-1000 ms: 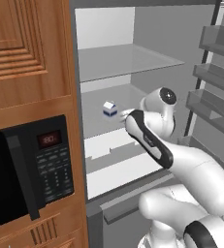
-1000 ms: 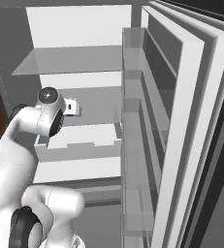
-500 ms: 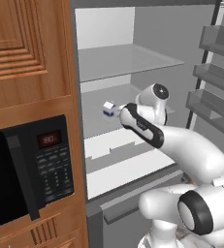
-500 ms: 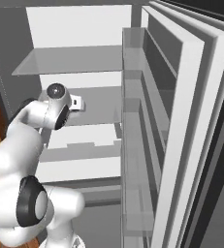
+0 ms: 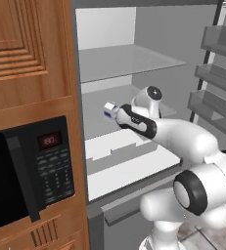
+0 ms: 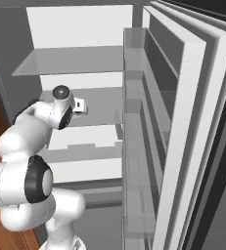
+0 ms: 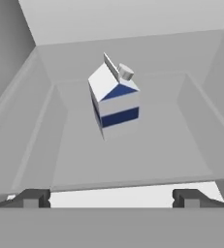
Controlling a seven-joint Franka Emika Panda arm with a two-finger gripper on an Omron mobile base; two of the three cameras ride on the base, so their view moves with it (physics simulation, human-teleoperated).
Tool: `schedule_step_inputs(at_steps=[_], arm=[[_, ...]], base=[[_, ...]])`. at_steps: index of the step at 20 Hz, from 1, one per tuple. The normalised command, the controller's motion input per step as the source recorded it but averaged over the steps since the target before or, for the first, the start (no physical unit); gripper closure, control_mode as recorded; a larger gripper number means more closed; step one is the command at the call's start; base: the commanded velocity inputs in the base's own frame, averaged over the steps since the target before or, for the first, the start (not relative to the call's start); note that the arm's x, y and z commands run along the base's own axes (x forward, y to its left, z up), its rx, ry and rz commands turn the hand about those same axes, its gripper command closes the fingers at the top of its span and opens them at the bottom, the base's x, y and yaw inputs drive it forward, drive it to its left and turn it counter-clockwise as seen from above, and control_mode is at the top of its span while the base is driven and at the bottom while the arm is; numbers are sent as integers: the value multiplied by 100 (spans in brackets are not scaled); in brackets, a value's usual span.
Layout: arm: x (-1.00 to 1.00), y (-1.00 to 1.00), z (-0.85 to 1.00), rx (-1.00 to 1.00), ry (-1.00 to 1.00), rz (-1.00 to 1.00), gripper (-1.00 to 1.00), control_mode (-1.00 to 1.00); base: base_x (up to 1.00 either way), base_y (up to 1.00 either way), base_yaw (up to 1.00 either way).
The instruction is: Take a sugar cube from the saucer and place it inside the coffee. Then, grab milk from the fridge and place it next to the coffee on the counter to sweeten the coffee.
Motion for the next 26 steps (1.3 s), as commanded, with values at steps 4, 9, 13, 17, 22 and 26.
schedule_step_inputs(at_steps=[4,9,13,17,22,26], arm=[[31,2,-19,0,1,0,-100,-100],[25,1,-10,0,0,0,-100,-100],[19,6,-6,0,0,0,-100,-100],[20,15,-6,0,0,0,-100,-100],[21,10,-2,0,0,0,-100,-100],[27,3,-3,0,0,0,-100,-100]], base=[[0,0,0],[0,0,0],[0,0,0],[0,0,0],[0,0,0],[0,0,0]])
